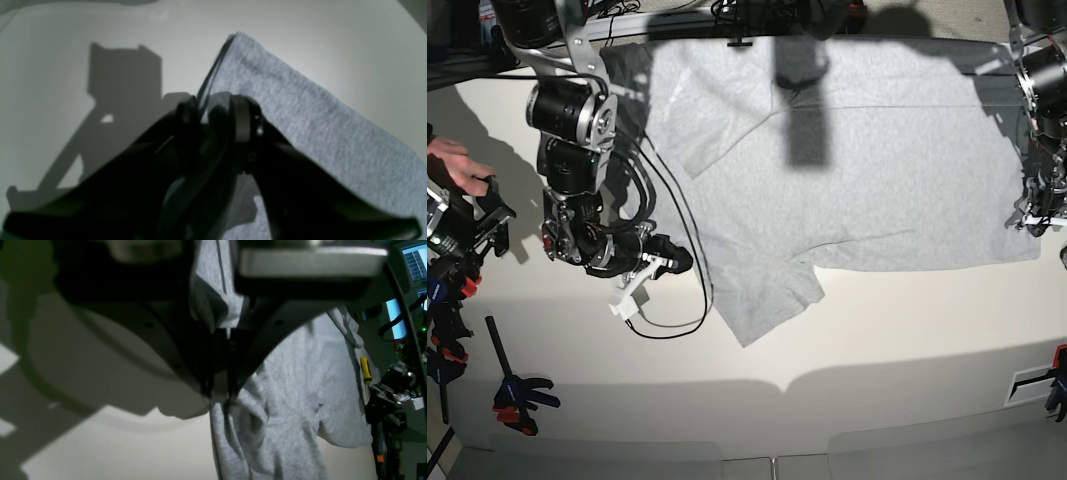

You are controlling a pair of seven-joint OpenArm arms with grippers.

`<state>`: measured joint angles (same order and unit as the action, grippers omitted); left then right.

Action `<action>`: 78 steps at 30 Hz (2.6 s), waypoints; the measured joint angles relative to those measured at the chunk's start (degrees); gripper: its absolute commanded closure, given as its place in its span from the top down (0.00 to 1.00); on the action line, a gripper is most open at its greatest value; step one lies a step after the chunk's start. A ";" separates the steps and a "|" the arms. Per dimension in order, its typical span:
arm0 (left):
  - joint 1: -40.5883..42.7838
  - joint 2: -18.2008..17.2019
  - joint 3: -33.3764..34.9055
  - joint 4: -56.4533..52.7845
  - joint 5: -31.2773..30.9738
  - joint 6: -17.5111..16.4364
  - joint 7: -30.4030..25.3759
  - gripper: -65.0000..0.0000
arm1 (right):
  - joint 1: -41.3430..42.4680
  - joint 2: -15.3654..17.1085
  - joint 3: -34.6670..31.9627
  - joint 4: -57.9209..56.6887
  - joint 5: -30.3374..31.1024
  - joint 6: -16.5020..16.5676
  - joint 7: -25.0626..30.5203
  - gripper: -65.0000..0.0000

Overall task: Fold the T-shirt properly
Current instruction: 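Grasp the shirt edge with the left gripper and the hem with the right, then drag the shirt with both grippers away from the table edge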

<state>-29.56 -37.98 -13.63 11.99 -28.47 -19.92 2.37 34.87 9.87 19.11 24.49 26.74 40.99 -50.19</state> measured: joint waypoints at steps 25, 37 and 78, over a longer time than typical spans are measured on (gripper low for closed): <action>0.44 -4.74 0.00 6.93 -0.22 -1.31 5.57 0.00 | -0.50 0.42 0.00 1.09 5.81 -0.04 -0.79 0.00; 0.66 -8.20 0.02 10.01 -8.92 -13.14 18.23 0.00 | -1.97 0.28 0.00 6.19 15.32 -1.11 -16.94 0.00; 26.43 -15.72 -10.82 19.52 -36.89 -19.56 51.65 0.00 | -42.21 -1.16 5.38 60.39 31.87 -1.33 -28.96 0.00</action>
<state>-3.14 -53.69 -24.45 31.51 -65.36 -39.48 54.02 -7.33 8.71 24.49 84.88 58.61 39.66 -79.15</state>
